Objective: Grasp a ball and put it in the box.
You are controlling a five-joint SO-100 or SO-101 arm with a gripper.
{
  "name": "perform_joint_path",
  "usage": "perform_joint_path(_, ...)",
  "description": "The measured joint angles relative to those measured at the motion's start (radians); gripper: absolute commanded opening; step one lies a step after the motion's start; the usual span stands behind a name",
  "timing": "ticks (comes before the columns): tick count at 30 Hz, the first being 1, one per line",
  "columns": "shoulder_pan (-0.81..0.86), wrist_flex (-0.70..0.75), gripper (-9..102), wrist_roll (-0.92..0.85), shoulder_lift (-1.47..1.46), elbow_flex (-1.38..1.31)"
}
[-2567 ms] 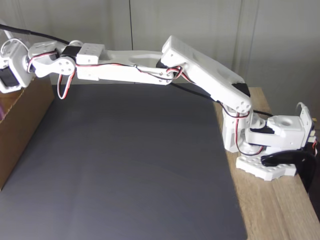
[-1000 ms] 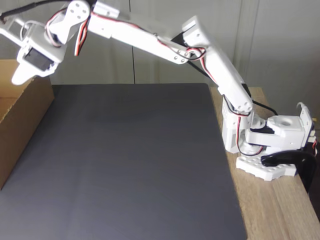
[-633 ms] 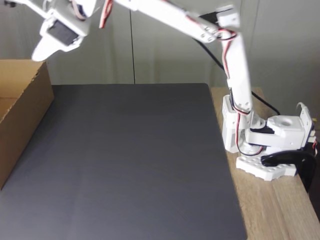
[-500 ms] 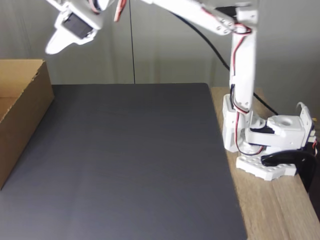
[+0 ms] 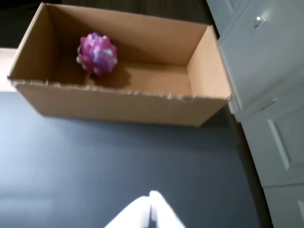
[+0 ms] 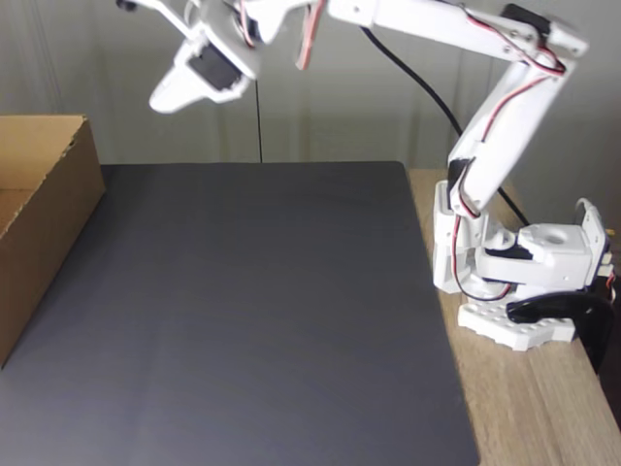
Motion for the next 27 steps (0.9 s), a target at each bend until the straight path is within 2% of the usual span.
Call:
perform_joint_path(18, 0.021, -0.219, 0, -0.026, 0.448, 0.713)
perform_joint_path(27, 0.034, -0.235, 0, -0.037, 0.653, 0.974)
